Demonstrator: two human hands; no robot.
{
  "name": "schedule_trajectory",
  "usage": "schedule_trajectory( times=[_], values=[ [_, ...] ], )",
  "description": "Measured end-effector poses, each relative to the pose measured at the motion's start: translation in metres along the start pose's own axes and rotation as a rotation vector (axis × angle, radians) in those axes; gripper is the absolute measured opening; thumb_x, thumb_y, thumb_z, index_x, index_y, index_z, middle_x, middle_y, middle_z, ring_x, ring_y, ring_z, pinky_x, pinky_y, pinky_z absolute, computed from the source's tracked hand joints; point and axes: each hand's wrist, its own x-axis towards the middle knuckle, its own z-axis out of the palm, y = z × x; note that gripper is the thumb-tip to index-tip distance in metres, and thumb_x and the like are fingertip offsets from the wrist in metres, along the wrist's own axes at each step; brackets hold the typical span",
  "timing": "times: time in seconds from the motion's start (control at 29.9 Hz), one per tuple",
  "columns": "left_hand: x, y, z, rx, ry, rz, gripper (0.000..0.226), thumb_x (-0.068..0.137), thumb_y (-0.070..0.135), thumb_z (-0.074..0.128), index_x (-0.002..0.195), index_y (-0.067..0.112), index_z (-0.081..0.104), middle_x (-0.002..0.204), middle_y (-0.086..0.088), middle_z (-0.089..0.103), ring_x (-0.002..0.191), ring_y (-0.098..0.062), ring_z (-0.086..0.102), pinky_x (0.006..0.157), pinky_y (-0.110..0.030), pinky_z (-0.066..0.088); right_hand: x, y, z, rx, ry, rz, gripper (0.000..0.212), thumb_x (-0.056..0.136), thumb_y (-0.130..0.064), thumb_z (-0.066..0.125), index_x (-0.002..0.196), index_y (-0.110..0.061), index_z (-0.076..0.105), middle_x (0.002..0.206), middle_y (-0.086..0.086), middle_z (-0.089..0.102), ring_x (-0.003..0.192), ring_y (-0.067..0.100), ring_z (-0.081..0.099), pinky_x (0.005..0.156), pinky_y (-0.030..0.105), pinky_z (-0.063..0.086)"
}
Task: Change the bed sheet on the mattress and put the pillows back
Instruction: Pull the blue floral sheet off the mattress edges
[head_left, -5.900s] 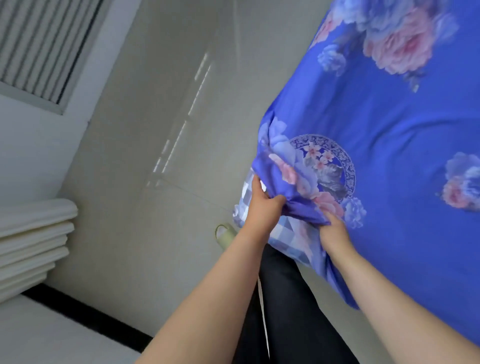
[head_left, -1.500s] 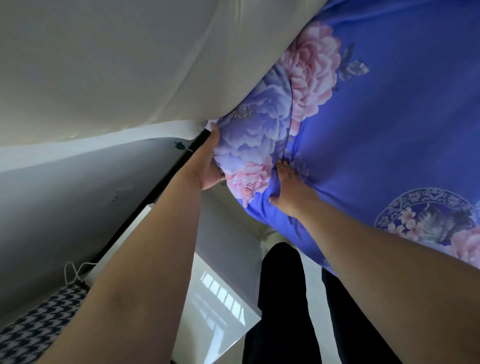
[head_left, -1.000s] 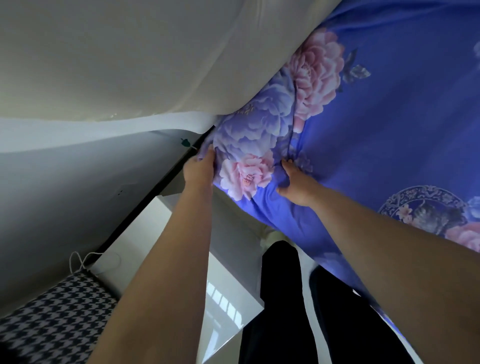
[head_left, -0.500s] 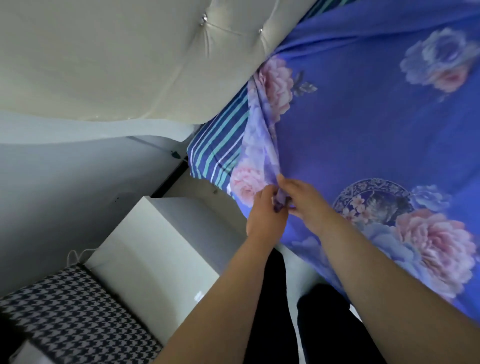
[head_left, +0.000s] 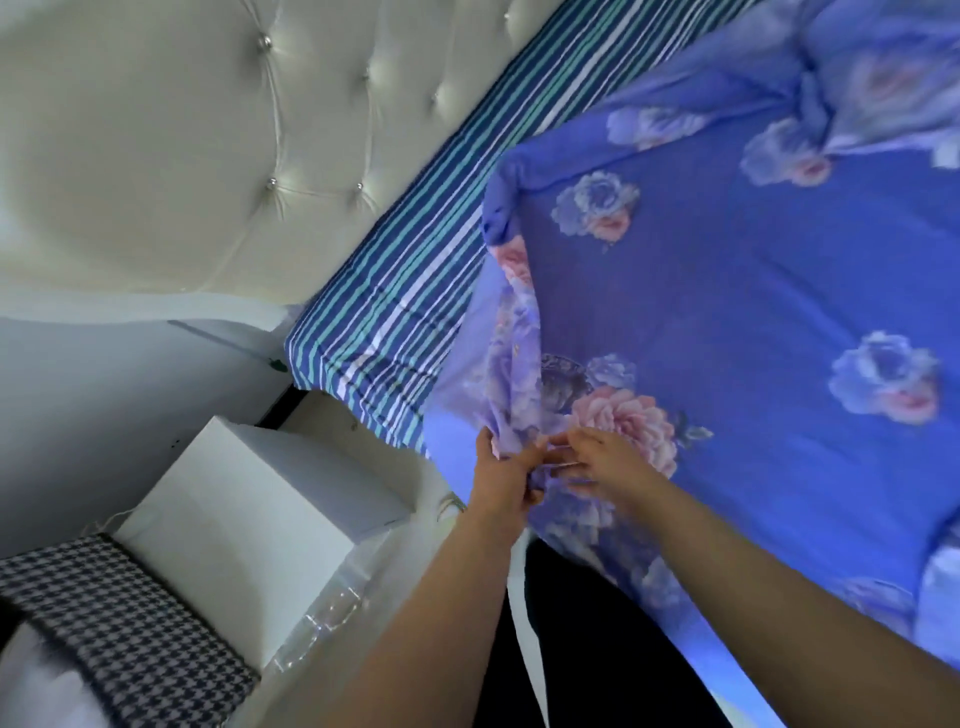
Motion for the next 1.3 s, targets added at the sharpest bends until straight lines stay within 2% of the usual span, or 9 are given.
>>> schedule_trajectory(
  times=[0.13, 0.23, 0.33, 0.47, 0.53, 0.77, 1.04, 1.2, 1.3],
  values=[
    [-0.049, -0.02, 0.028, 0.1, 0.161, 0.041, 0.04, 0.088, 0.037, 0.066, 0.118, 0.029, 0.041, 0.076, -0.002, 0.056, 0.054, -0.015, 0.048, 0.043, -0.02, 0.038, -0.051, 0.025, -0.047, 0.121, 0.088, 0.039, 0.027, 0.102, -0.025, 0.036, 0.093, -0.015, 0.059, 0.083, 0.002, 0.07, 0.076, 0.019, 0.063, 0.068, 0.028, 0.045],
    [-0.072, -0.015, 0.031, -0.117, 0.179, -0.027, 0.037, 0.09, 0.055, 0.052, 0.079, 0.02, 0.043, 0.046, 0.006, 0.04, 0.035, -0.009, 0.034, 0.033, -0.012, 0.024, -0.086, 0.048, -0.062, 0.214, 0.142, 0.033, 0.024, 0.101, -0.021, 0.038, 0.091, -0.014, 0.059, 0.079, 0.005, 0.068, 0.069, 0.018, 0.061, 0.064, 0.027, 0.044],
    [-0.084, -0.015, 0.02, -0.18, 0.186, -0.037, 0.051, 0.095, 0.061, 0.029, 0.069, 0.02, 0.044, 0.033, 0.009, 0.043, 0.026, -0.008, 0.03, 0.035, -0.006, 0.018, -0.116, 0.079, -0.062, 0.298, 0.19, 0.044, 0.022, 0.1, -0.02, 0.042, 0.094, -0.01, 0.06, 0.082, 0.009, 0.064, 0.066, 0.017, 0.057, 0.06, 0.025, 0.044],
    [-0.093, -0.037, 0.008, -0.204, 0.189, -0.216, 0.036, 0.096, 0.011, 0.027, 0.088, 0.018, 0.061, 0.073, 0.016, 0.068, 0.027, -0.009, 0.029, 0.034, -0.008, 0.013, -0.148, 0.136, -0.047, 0.489, 0.261, 0.099, 0.025, 0.101, -0.022, 0.04, 0.088, -0.012, 0.058, 0.074, 0.006, 0.065, 0.058, 0.014, 0.061, 0.056, 0.023, 0.048],
    [-0.098, -0.053, 0.004, -0.134, 0.113, -0.324, 0.034, 0.086, -0.004, 0.029, 0.071, 0.018, 0.049, 0.049, 0.003, 0.051, 0.022, -0.008, 0.025, 0.028, -0.008, 0.012, -0.161, 0.162, -0.041, 0.524, 0.291, 0.12, 0.021, 0.1, -0.021, 0.041, 0.09, -0.015, 0.058, 0.071, 0.0, 0.068, 0.059, 0.011, 0.062, 0.061, 0.025, 0.045],
    [-0.16, -0.093, 0.032, -0.059, -0.134, -0.201, 0.017, 0.097, 0.007, 0.051, 0.081, 0.007, 0.059, 0.051, -0.001, 0.064, 0.041, -0.007, 0.059, 0.038, -0.013, 0.044, -0.226, 0.21, -0.042, 0.658, 0.377, 0.085, 0.021, 0.1, -0.017, 0.039, 0.088, -0.016, 0.057, 0.083, 0.004, 0.063, 0.07, 0.016, 0.058, 0.064, 0.026, 0.042],
    [-0.198, -0.131, 0.089, 0.793, -0.19, 0.468, 0.012, 0.083, 0.009, 0.067, 0.083, 0.008, 0.055, 0.065, 0.001, 0.053, 0.055, -0.009, 0.045, 0.052, -0.022, 0.038, -0.271, 0.255, -0.109, 0.886, 0.549, 0.028, 0.021, 0.099, -0.016, 0.04, 0.083, -0.016, 0.054, 0.062, 0.0, 0.066, 0.066, 0.017, 0.055, 0.058, 0.025, 0.039],
    [-0.216, -0.178, 0.168, 0.679, -0.446, 0.143, 0.018, 0.082, -0.001, 0.068, 0.074, 0.012, 0.059, 0.056, -0.001, 0.045, 0.045, -0.011, 0.039, 0.045, -0.018, 0.031, -0.289, 0.29, -0.179, 1.06, 0.532, 0.002, 0.02, 0.1, -0.019, 0.04, 0.087, -0.016, 0.055, 0.068, 0.001, 0.068, 0.068, 0.017, 0.056, 0.062, 0.027, 0.04],
    [-0.232, -0.217, 0.227, 0.773, -0.435, 0.172, 0.02, 0.088, 0.004, 0.064, 0.07, 0.011, 0.058, 0.061, -0.005, 0.049, 0.054, -0.015, 0.049, 0.049, -0.022, 0.041, -0.299, 0.306, -0.233, 1.123, 0.494, 0.008, 0.017, 0.099, -0.015, 0.041, 0.093, -0.012, 0.056, 0.073, 0.004, 0.067, 0.07, 0.017, 0.057, 0.063, 0.026, 0.038]
  ],
)
